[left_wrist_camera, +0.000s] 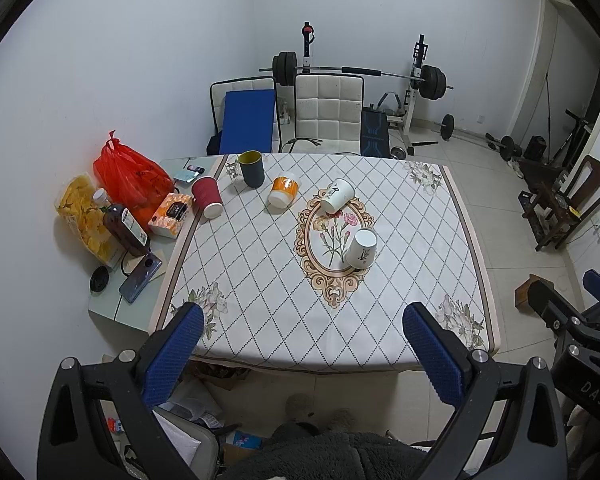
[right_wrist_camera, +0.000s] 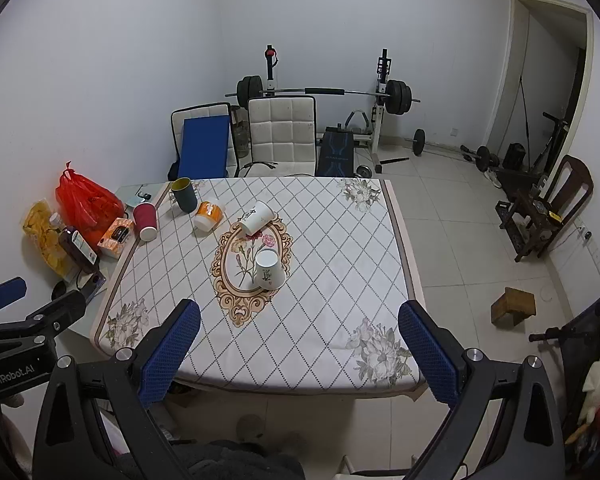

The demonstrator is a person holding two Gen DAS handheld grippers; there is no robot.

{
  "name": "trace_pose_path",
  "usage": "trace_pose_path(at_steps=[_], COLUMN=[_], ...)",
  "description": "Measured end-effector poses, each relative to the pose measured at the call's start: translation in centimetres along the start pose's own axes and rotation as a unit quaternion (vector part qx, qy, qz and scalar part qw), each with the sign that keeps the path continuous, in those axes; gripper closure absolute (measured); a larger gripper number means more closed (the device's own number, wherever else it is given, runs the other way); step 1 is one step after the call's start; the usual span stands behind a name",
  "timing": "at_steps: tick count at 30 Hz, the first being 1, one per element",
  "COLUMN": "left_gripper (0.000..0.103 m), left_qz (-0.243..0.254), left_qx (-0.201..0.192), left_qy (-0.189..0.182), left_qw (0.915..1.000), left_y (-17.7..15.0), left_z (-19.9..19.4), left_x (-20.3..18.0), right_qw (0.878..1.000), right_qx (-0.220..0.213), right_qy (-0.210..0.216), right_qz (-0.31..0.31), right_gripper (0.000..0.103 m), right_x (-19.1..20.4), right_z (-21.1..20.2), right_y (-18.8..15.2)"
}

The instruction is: Flip cup upside down

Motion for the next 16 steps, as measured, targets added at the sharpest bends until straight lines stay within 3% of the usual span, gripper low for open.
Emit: trace_pose_path(at_steps=[16], left_gripper=[0.001], left_qz=[-0.001], left_qx=[0.001], left_qy=[0.000], left_qw=[1.0000], left_y=[0.10], left_z=[0.07], left_x=[0.03], right_qw=[1.000], right_qx=[0.001], right_qy=[0.000], right_qz=[0.000], right_gripper=[0.002], right_x=[0.19], right_z=[-0.12], right_y=[-0.23])
Point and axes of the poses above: each gripper's, at about its wrist camera, not at the fingertips, and z roughly the way its jaws point, x to its left, y to its top, the point moved 2 cm from there along z, roughly the way its jaws point, and after that the axes turned 6 degrees about z, right-handed, at the moved point
